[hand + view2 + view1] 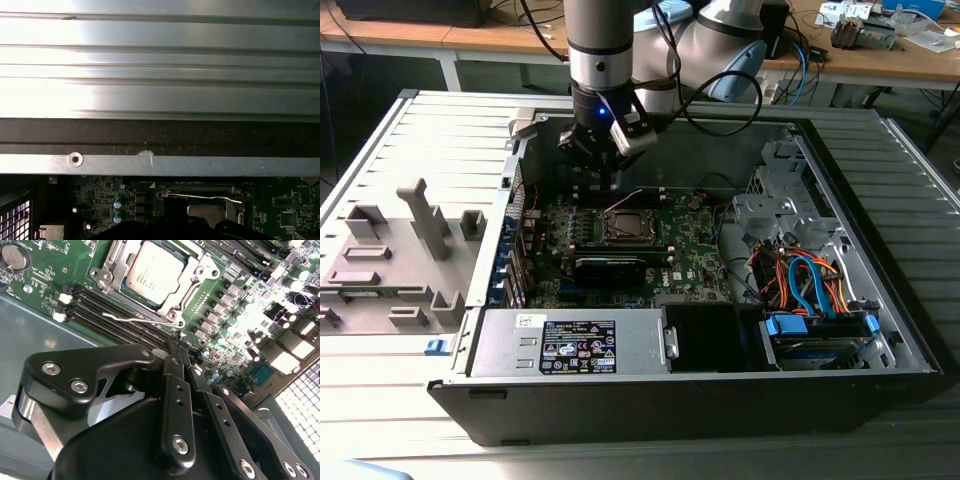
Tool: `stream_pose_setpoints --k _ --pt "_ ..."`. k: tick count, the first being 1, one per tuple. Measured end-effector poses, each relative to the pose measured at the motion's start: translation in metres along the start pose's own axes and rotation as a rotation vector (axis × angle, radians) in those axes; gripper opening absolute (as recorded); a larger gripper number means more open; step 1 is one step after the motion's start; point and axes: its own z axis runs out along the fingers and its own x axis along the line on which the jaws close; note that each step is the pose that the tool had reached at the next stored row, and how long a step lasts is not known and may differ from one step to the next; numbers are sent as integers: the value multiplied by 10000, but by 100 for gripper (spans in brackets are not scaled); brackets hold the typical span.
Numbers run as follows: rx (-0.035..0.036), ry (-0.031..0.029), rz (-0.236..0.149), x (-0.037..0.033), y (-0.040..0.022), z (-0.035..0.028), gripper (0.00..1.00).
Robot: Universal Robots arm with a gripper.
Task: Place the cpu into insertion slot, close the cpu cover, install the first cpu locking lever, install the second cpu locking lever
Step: 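Install the first cpu locking lever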
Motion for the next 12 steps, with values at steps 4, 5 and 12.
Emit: stream_pose_setpoints --k 4,5,12 --pt "0 0 0 0 0 9 11" --pt "0 0 -1 0 0 12 11" --pt "0 0 -1 0 0 33 11"
